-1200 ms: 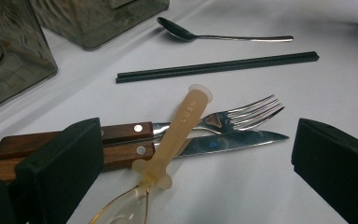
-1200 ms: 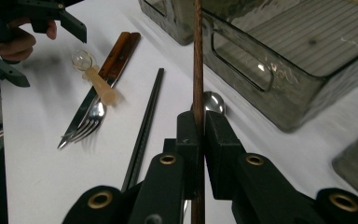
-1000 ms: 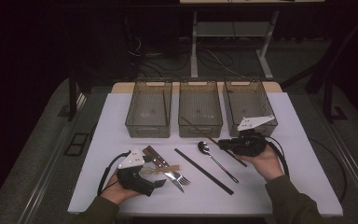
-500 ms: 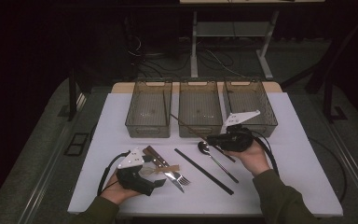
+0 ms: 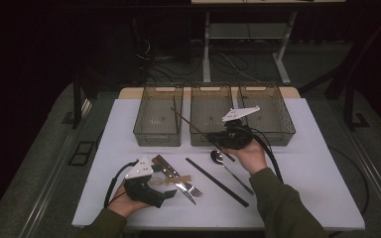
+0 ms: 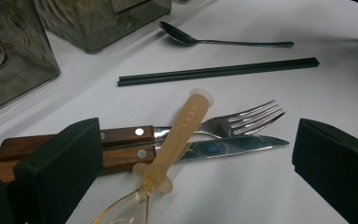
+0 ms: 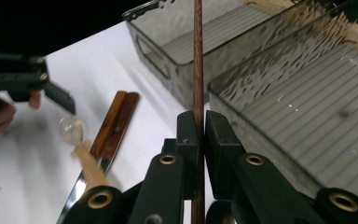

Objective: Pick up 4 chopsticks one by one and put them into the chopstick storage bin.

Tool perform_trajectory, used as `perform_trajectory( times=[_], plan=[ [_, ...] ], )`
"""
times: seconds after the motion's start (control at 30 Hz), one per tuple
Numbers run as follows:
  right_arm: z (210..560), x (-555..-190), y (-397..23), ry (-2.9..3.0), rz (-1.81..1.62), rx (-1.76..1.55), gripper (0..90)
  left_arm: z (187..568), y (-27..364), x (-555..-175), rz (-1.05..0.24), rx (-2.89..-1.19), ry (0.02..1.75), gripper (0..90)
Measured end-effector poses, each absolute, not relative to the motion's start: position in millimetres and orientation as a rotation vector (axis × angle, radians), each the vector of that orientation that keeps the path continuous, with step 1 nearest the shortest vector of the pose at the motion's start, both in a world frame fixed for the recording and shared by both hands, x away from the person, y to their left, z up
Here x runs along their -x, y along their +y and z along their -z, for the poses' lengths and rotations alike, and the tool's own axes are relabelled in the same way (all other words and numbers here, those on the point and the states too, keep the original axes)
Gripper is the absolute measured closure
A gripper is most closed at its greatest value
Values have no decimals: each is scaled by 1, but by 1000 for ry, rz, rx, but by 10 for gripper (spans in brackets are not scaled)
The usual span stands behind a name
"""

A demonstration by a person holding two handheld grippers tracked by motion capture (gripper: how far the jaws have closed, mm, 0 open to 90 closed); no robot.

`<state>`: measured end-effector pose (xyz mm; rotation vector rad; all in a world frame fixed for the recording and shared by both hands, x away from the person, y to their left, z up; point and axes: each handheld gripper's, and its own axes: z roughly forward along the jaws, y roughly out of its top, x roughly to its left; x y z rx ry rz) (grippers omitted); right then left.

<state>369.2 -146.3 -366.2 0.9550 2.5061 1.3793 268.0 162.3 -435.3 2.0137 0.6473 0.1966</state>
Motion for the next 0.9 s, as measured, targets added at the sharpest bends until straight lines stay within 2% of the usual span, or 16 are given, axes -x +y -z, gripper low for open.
perform_trajectory(
  times=[0.9],
  plan=[
    [320,-429,-58,2362,-1416,-1010,841,434,163,-270,-212,-2018,644,0]
  ],
)
